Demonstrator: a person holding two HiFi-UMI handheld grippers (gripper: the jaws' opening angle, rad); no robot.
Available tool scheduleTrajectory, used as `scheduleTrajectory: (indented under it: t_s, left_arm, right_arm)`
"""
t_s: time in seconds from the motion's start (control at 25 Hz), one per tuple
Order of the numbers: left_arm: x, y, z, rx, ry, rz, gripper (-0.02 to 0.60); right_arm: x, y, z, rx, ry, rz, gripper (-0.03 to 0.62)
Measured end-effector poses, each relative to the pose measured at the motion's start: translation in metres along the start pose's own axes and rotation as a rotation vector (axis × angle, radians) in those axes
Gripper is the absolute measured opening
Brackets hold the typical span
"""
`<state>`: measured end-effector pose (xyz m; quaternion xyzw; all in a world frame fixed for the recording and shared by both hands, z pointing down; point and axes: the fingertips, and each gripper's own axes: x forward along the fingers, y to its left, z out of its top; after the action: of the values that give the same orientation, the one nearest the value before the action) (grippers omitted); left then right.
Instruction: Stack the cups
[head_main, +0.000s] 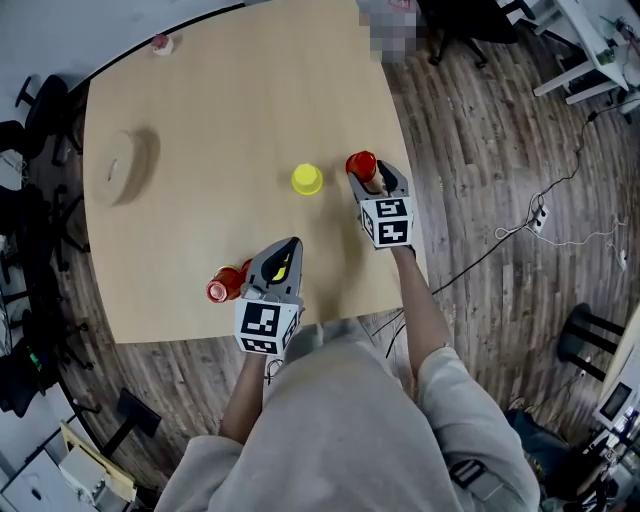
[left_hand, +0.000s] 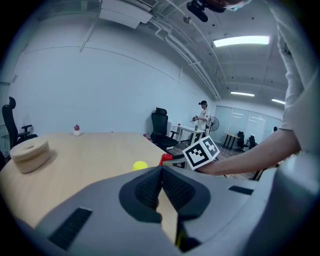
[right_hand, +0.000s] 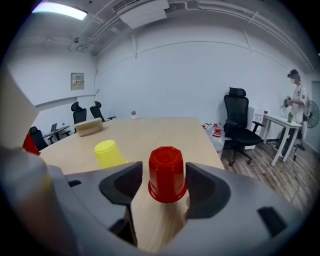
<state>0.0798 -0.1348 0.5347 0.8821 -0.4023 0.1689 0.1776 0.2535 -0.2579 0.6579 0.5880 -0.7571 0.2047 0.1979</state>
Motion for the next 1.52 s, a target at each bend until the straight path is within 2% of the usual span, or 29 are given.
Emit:
scheduleTrajectory:
  t_s: [0.16,0.36,0.76,1.08,1.36,1.52]
  left_arm:
    - [0.0,-0.001,-0.004,0.013,0.011,0.005,0.012]
    - [-0.005,0.002,-0.003,0.025,0.007,0.007,0.012]
    - [-0.016,-0.001,0.009,0.03,-0.048,-0.001,0.012]
    - [-0.029,-0.002,0.018,0.041,-0.109,0.003,0.012]
    - [-0.057,0.002,0.025,0.042,-0.156,0.03,0.012]
    - [-0.078,0.012,0.03,0.037,-0.183,0.074,0.012]
  right_arm:
    - [0.007,-0.005,-0.003,-0.025,0.023,-0.015,0.225]
    - [-0.005,0.001,0.001,-0.023,0.006,-0.015,0.227]
    - [-0.095,0.034,0.016,-0.028,-0.07,0.011,0.225]
    - [-0.177,0.051,0.009,0.026,-0.115,-0.033,0.225]
    - [-0.209,0.063,0.004,-0.017,-0.103,-0.027,0.224]
    - [-0.208,0.085,0.007,-0.049,-0.095,0.031,0.224]
